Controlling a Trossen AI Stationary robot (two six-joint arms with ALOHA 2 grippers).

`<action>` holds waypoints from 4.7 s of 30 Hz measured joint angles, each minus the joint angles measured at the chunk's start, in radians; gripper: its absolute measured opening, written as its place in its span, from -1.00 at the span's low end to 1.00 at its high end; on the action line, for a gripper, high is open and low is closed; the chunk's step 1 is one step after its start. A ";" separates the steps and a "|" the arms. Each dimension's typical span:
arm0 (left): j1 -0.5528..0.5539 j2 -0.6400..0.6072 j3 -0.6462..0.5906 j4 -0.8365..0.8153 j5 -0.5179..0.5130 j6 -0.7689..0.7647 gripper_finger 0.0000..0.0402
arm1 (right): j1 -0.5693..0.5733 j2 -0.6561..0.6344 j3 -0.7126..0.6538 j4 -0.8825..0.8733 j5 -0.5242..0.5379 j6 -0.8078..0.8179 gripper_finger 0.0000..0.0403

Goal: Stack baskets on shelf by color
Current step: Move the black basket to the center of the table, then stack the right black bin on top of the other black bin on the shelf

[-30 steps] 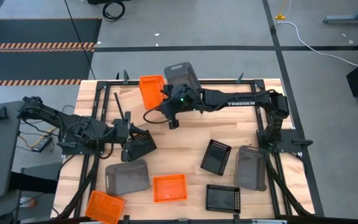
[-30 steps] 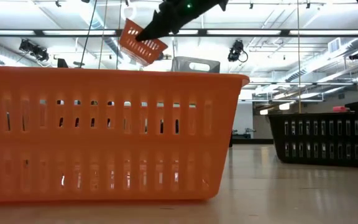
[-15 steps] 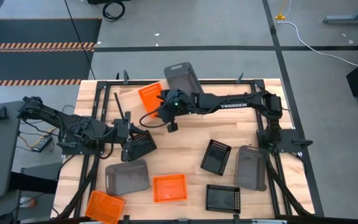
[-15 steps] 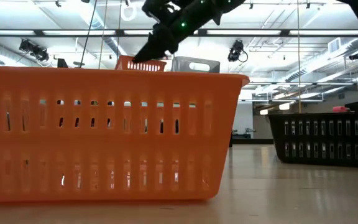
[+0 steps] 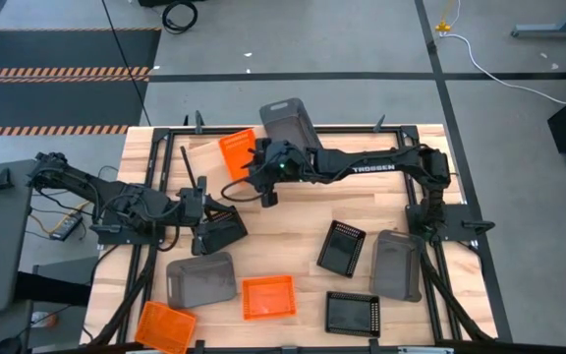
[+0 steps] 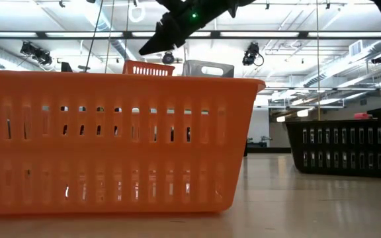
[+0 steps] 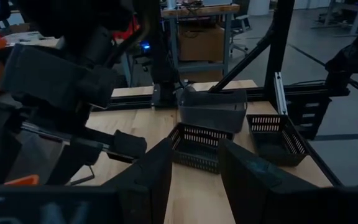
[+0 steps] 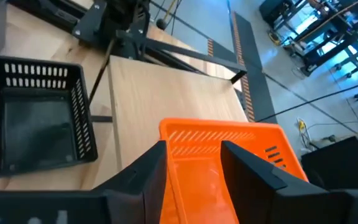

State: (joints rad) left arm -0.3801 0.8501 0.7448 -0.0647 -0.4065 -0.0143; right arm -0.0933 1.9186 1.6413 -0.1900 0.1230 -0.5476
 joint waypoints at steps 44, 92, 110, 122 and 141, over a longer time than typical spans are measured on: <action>0.002 0.001 0.000 0.013 -0.049 0.186 -0.31 | 0.340 -0.092 -0.056 -0.910 -0.098 1.025 -0.21; 0.075 0.001 0.000 0.096 -0.053 0.208 -0.26 | 0.574 -0.086 -0.431 -0.659 0.018 1.355 -0.11; 0.075 0.001 0.000 0.089 -0.053 0.181 -0.26 | 0.404 -0.086 -0.436 -0.321 0.121 0.745 -0.91; 0.075 0.001 0.000 0.084 -0.053 0.181 -0.26 | 0.259 -0.086 -0.436 0.060 -0.058 0.517 -0.92; 0.075 0.001 0.000 0.065 -0.053 0.181 -0.26 | 0.279 -0.028 -0.435 0.235 -0.062 0.518 -0.23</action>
State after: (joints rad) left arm -0.3054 0.8509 0.7452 0.0005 -0.4594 0.1663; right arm 0.1857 1.8904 1.2063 0.0447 0.0613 -0.0299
